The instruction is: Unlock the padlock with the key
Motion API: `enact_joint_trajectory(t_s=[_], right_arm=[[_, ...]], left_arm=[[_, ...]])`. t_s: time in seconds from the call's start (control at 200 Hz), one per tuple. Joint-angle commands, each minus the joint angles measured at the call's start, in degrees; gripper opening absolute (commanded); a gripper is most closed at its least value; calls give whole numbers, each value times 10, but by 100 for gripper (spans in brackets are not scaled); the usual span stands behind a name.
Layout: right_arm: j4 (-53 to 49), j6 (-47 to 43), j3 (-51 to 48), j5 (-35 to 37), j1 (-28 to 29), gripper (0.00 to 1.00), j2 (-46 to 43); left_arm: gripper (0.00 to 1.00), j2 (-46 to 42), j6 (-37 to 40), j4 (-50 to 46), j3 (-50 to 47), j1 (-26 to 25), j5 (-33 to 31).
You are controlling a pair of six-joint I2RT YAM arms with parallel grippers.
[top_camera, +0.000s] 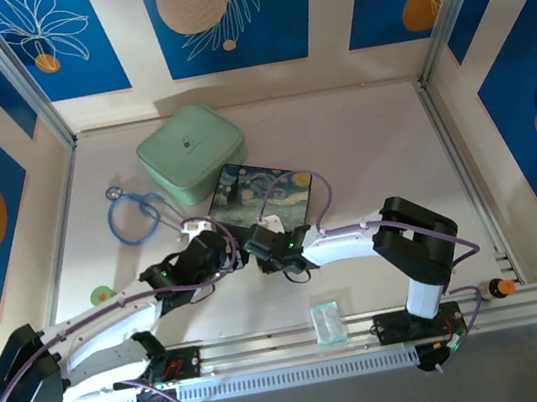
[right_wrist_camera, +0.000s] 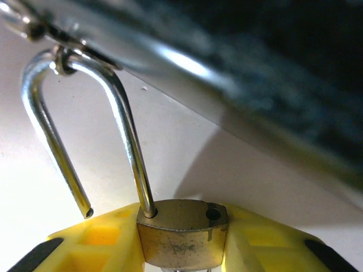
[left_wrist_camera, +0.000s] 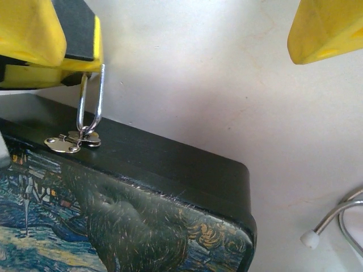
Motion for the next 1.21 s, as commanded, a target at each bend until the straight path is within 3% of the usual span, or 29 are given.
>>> enact_joint_trajectory(t_s=[0.0,0.235,0.515,0.66,0.82,0.941,1.201], right_arm=[[3,3,-31,-17,0,31,-18],[4,31,-100,-34,-15,30,-76],[-38,57,-175,-51,-49,30,-155],[-33,67,-218,-70,-84,30,-197],[-23,50,-240,-82,-111,30,-215],[-16,44,-250,-86,-119,31,-226],[3,50,-277,-98,-132,31,-251]], left_arm=[[99,9,63,-20,37,8,-31],[99,33,165,-24,75,8,-48],[97,57,371,11,110,7,26],[79,88,491,28,124,-1,90],[81,142,559,29,165,-9,141],[86,189,627,32,205,-30,123],[85,271,716,33,256,-19,196]])
